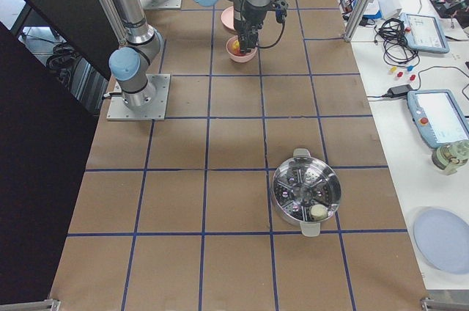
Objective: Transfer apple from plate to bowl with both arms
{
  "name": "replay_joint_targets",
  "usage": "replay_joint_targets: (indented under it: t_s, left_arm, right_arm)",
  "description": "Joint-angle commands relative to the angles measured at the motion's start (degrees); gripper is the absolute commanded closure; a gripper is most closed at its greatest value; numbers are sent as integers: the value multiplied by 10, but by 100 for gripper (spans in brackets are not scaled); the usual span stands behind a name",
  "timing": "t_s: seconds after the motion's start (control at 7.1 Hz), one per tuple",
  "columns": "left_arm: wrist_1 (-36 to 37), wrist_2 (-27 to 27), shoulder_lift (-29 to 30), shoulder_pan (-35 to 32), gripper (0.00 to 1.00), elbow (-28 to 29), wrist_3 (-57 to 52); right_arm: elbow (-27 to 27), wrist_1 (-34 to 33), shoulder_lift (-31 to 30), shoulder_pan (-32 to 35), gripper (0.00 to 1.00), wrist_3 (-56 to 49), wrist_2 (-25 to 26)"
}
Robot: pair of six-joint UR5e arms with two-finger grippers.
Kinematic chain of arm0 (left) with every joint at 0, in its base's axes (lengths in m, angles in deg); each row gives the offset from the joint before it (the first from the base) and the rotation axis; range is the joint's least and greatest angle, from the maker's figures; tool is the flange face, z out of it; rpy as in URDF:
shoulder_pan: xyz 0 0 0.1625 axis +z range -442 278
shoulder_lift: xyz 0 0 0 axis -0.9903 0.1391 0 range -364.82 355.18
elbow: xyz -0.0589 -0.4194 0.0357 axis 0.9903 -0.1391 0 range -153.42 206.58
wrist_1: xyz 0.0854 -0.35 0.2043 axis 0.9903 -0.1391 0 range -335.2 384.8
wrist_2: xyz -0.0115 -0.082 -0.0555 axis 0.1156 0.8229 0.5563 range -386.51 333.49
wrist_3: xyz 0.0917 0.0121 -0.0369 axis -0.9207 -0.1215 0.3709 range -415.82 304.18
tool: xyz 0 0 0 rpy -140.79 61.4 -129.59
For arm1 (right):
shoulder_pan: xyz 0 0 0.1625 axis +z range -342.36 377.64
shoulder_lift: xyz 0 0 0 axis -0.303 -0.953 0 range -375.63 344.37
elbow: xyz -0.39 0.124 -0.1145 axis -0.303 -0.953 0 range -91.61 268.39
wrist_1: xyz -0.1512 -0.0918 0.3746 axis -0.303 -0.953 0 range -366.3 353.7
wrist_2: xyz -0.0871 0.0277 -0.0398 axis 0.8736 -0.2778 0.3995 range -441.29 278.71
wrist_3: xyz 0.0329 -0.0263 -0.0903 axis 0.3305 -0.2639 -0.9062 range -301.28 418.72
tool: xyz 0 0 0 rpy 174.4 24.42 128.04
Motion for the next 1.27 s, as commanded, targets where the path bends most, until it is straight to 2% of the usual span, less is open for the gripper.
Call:
replay_joint_targets:
  t_s: [0.0, 0.28, 0.42, 0.56, 0.7, 0.85, 1.13]
  left_arm:
    - [-2, -4, -30, 17, 0, 9, -2]
    - [-12, -1, -88, 56, 0, 12, -2]
    - [-46, 1, -147, 102, 0, 8, -3]
    - [-120, 3, -184, 141, 0, 11, -51]
    - [-137, 3, -207, 173, 0, 12, -137]
    - [-147, 3, -219, 196, 0, 10, -175]
    - [-287, 1, -264, 262, 0, 32, -274]
  right_arm:
    - [0, 0, 0, -1, 0, 1, -1]
    - [0, -1, -8, 9, 1, 31, -8]
    - [0, -1, -7, 41, 1, 43, -10]
    - [2, 1, -10, 80, 3, 57, -10]
    - [3, 0, -10, 119, 2, 91, -10]
    - [3, -1, -10, 142, 1, 120, -10]
    - [4, -1, -11, 150, 1, 149, -10]
